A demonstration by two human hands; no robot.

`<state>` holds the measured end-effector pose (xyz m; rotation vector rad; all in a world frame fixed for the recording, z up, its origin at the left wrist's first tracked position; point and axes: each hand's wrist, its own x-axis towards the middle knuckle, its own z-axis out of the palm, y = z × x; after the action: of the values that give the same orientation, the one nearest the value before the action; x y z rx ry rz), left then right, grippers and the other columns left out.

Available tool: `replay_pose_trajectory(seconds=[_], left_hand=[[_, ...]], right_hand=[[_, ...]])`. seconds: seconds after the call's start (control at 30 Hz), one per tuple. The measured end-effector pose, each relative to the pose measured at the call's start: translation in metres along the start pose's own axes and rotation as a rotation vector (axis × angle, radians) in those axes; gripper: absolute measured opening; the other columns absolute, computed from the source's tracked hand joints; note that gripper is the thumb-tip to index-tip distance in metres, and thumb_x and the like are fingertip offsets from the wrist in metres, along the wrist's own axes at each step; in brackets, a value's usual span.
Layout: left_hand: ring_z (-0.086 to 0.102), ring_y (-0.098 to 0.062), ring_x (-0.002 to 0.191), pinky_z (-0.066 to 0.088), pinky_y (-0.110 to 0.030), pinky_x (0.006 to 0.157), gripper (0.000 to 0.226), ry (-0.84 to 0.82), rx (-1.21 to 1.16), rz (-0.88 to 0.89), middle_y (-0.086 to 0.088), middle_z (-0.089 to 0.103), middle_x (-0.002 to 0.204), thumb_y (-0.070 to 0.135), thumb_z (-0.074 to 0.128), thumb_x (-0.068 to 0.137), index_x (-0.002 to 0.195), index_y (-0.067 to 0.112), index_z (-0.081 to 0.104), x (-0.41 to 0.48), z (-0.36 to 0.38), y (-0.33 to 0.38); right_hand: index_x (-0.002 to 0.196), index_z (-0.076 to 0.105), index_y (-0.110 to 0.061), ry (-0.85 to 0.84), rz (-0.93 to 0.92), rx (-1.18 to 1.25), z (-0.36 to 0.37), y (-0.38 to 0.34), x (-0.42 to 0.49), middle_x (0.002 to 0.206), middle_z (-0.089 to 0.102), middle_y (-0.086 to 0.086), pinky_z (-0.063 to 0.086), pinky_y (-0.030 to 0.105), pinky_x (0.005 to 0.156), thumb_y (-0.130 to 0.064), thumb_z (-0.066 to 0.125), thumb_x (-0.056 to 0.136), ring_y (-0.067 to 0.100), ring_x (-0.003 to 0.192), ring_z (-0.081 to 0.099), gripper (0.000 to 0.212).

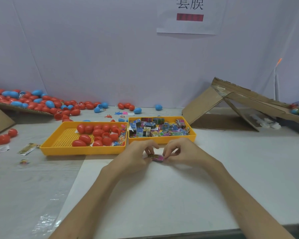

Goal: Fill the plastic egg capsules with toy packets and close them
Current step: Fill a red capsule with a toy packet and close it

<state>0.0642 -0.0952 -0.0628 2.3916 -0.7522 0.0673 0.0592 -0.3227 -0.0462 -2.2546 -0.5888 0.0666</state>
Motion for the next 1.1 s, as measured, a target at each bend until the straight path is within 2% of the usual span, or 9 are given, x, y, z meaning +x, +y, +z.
replay_pose_trajectory(seconds=[0.27,0.37,0.47,0.53,0.67,0.77,0.87,0.97,1.1], left_hand=[[0.061,-0.006,0.102,0.046,-0.025,0.086,0.034,0.002,-0.002,-0.045,0.010,0.068,0.106,0.019,0.076,0.089,0.119,0.030,0.067,-0.001,0.000,0.004],[0.062,-0.005,0.100,0.045,-0.016,0.082,0.035,0.007,-0.026,-0.024,0.011,0.068,0.108,0.026,0.078,0.088,0.122,0.027,0.068,-0.001,-0.003,0.008],[0.062,-0.006,0.092,0.045,-0.013,0.076,0.018,0.239,-0.063,0.034,0.009,0.069,0.102,0.016,0.072,0.093,0.111,0.019,0.072,-0.002,-0.014,0.012],[0.063,-0.011,0.091,0.050,-0.026,0.081,0.015,0.499,0.038,0.009,0.008,0.071,0.099,0.010,0.068,0.093,0.105,0.018,0.074,-0.004,-0.024,0.009],[0.060,-0.025,0.109,0.045,-0.046,0.094,0.026,0.812,0.273,-0.344,-0.001,0.071,0.113,0.008,0.064,0.090,0.111,0.022,0.072,-0.011,-0.052,-0.010],[0.049,-0.030,0.122,0.035,-0.048,0.101,0.041,0.752,0.331,-0.721,-0.007,0.062,0.128,0.011,0.063,0.087,0.124,0.027,0.067,-0.023,-0.071,-0.035],[0.048,-0.032,0.128,0.029,-0.047,0.107,0.041,0.552,0.281,-0.948,-0.008,0.062,0.131,0.017,0.066,0.090,0.129,0.032,0.065,-0.033,-0.082,-0.054],[0.052,-0.029,0.126,0.028,-0.045,0.107,0.032,0.485,0.278,-0.993,-0.005,0.066,0.127,0.022,0.066,0.095,0.125,0.033,0.068,-0.034,-0.081,-0.059],[0.056,-0.031,0.117,0.037,-0.050,0.102,0.030,0.760,0.242,-0.797,-0.009,0.066,0.122,0.031,0.070,0.095,0.124,0.024,0.068,-0.031,-0.079,-0.052]], right_hand=[[0.074,0.070,-0.016,0.324,-0.032,0.142,-0.009,-0.002,-0.002,0.074,0.076,-0.001,0.059,0.031,0.068,0.009,0.071,0.079,0.020,0.071,0.075,0.025],[0.073,0.070,-0.026,0.386,-0.072,0.099,0.000,-0.004,0.001,0.073,0.073,-0.004,0.059,0.033,0.064,0.005,0.073,0.080,0.020,0.068,0.071,0.031],[0.074,0.069,-0.031,0.437,-0.095,0.070,0.002,-0.004,0.003,0.074,0.073,-0.005,0.058,0.033,0.064,0.002,0.074,0.081,0.022,0.070,0.070,0.034],[0.076,0.069,-0.030,0.445,-0.091,0.048,0.002,-0.003,0.002,0.074,0.073,-0.006,0.057,0.031,0.063,0.000,0.074,0.081,0.020,0.070,0.070,0.032],[0.078,0.069,-0.030,0.462,-0.059,0.036,0.001,-0.004,0.002,0.078,0.073,-0.009,0.050,0.016,0.061,0.000,0.077,0.079,0.008,0.064,0.065,0.030],[0.078,0.069,-0.031,0.472,-0.053,0.041,0.001,-0.004,0.002,0.080,0.073,-0.009,0.048,0.013,0.059,0.000,0.077,0.079,0.005,0.061,0.062,0.032],[0.077,0.069,-0.031,0.469,-0.059,0.039,0.002,-0.003,0.002,0.083,0.074,-0.007,0.048,0.012,0.059,0.000,0.076,0.081,0.003,0.060,0.062,0.032],[0.077,0.069,-0.031,0.458,-0.064,0.028,0.005,-0.003,0.003,0.084,0.075,-0.007,0.047,0.012,0.058,0.001,0.076,0.082,0.001,0.059,0.061,0.033],[0.081,0.070,-0.031,0.442,-0.046,0.104,0.003,-0.002,0.004,0.081,0.074,-0.009,0.049,0.015,0.060,-0.001,0.076,0.083,0.004,0.060,0.063,0.031]])
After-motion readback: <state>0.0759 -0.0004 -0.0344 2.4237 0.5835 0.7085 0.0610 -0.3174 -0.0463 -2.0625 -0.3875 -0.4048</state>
